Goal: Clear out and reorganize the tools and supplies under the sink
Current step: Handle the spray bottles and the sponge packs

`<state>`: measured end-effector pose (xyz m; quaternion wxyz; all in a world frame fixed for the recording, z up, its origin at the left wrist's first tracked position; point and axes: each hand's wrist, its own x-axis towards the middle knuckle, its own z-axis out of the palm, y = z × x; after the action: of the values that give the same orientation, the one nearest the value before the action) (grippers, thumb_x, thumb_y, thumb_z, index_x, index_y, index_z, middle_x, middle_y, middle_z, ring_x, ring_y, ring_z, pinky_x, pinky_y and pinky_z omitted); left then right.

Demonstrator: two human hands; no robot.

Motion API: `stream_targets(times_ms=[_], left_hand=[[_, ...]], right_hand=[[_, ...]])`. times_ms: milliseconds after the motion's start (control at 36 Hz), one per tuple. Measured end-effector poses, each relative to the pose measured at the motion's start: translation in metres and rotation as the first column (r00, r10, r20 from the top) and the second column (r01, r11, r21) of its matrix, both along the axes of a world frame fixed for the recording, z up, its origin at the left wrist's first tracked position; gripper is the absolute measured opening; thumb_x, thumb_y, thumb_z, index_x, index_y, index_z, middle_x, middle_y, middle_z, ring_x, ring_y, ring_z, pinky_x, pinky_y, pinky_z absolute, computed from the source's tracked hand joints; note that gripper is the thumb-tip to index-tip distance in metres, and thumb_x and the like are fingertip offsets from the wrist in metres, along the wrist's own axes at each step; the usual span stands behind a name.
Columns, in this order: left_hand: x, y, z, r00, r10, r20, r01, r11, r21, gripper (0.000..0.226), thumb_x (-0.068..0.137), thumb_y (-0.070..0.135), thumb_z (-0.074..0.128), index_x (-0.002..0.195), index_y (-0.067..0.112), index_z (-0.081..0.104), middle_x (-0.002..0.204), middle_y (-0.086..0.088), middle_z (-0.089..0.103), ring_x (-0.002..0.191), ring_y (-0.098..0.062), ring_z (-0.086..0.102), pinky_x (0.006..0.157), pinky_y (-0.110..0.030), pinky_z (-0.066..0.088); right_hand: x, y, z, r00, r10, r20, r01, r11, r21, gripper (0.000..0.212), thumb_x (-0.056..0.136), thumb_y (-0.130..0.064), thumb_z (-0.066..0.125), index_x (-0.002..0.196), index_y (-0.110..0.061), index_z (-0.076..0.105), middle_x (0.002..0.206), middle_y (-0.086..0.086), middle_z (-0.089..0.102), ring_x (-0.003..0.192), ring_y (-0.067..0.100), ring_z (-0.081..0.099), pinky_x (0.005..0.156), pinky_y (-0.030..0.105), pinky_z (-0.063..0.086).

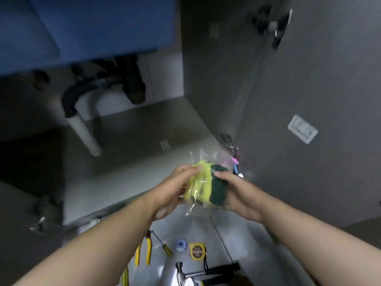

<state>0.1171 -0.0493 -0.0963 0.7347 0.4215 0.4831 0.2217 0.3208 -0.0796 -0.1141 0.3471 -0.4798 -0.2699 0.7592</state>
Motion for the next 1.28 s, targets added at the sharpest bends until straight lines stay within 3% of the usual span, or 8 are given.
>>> stream_targets(times_ms=[111,194,306,583,833,944,1083,1278], left_hand=[[-0.025,-0.021,0.07,0.982,0.147,0.115,-0.165,0.972,0.166,0.047,0.092,0.048,0.069,0.128,0.023,0.051,0.117,-0.014,0.07,0.096,-0.024,0.058,0.082,-0.042,0.04],[-0.036,-0.045,0.097,0.956,0.227,0.184,-0.274,0.916,0.295,0.043,0.089,0.041,0.076,0.121,0.026,0.052,0.117,-0.012,0.071,0.092,-0.023,0.064,0.079,-0.046,0.044],[-0.046,-0.063,0.114,0.899,0.315,0.304,-0.41,0.85,0.33,0.053,0.08,0.032,0.086,0.117,0.026,0.049,0.11,-0.013,0.073,0.089,-0.03,0.072,0.073,-0.049,0.056],[-0.045,-0.054,0.115,0.925,0.309,0.221,-0.379,0.777,0.502,0.058,0.073,0.042,0.084,0.116,0.042,0.045,0.109,-0.002,0.069,0.092,-0.019,0.074,0.067,-0.033,0.06],[-0.032,-0.038,0.112,0.928,0.288,0.238,-0.369,0.804,0.466,0.054,0.078,0.064,0.074,0.114,0.037,0.044,0.111,-0.003,0.067,0.092,-0.015,0.073,0.064,-0.034,0.06],[-0.03,-0.034,0.109,0.924,0.327,0.197,-0.382,0.784,0.489,0.043,0.088,0.065,0.063,0.114,0.036,0.043,0.12,0.0,0.063,0.109,-0.02,0.067,0.088,-0.048,0.061],[-0.032,-0.032,0.109,0.915,0.366,0.167,-0.397,0.754,0.523,0.032,0.096,0.061,0.055,0.114,0.038,0.042,0.12,0.003,0.06,0.103,-0.007,0.064,0.075,-0.023,0.047],[-0.032,-0.034,0.107,0.895,0.393,0.21,-0.443,0.729,0.522,0.03,0.097,0.057,0.056,0.115,0.038,0.042,0.122,0.004,0.06,0.108,-0.009,0.063,0.082,-0.026,0.051]], right_hand=[[-0.025,-0.001,0.076,0.988,-0.019,-0.155,0.042,0.988,0.147,0.042,0.098,-0.03,0.05,0.135,-0.011,0.06,0.131,0.02,0.065,0.112,0.04,0.067,0.083,0.051,0.058],[-0.055,-0.011,0.11,0.974,-0.225,-0.012,0.219,0.935,0.279,0.031,0.098,-0.028,0.056,0.126,-0.016,0.053,0.121,0.018,0.068,0.106,0.04,0.069,0.086,0.062,0.056],[-0.086,-0.031,0.132,0.865,-0.465,0.189,0.325,0.806,0.495,0.02,0.097,-0.036,0.06,0.115,-0.042,0.052,0.104,0.0,0.073,0.099,0.026,0.072,0.083,0.053,0.058],[-0.099,-0.052,0.14,0.958,-0.281,0.052,0.206,0.805,0.557,0.054,0.087,-0.063,0.058,0.132,-0.035,0.06,0.13,0.003,0.067,0.127,0.027,0.059,0.111,0.058,0.039],[-0.099,-0.028,0.127,0.93,-0.367,0.035,0.275,0.754,0.596,0.054,0.085,-0.05,0.07,0.134,-0.034,0.056,0.129,0.003,0.067,0.121,0.025,0.064,0.105,0.056,0.047],[-0.099,-0.022,0.119,0.932,-0.353,0.079,0.237,0.762,0.603,0.058,0.079,-0.049,0.078,0.131,-0.038,0.056,0.126,0.0,0.068,0.118,0.023,0.066,0.102,0.057,0.049],[-0.095,-0.017,0.112,0.933,-0.349,0.084,0.236,0.773,0.589,0.055,0.077,-0.036,0.079,0.128,-0.038,0.057,0.121,0.0,0.07,0.112,0.023,0.069,0.097,0.054,0.054],[-0.092,-0.018,0.11,0.94,-0.323,0.114,0.202,0.79,0.579,0.05,0.082,-0.032,0.074,0.128,-0.041,0.056,0.12,-0.004,0.07,0.111,0.02,0.069,0.084,0.042,0.056]])
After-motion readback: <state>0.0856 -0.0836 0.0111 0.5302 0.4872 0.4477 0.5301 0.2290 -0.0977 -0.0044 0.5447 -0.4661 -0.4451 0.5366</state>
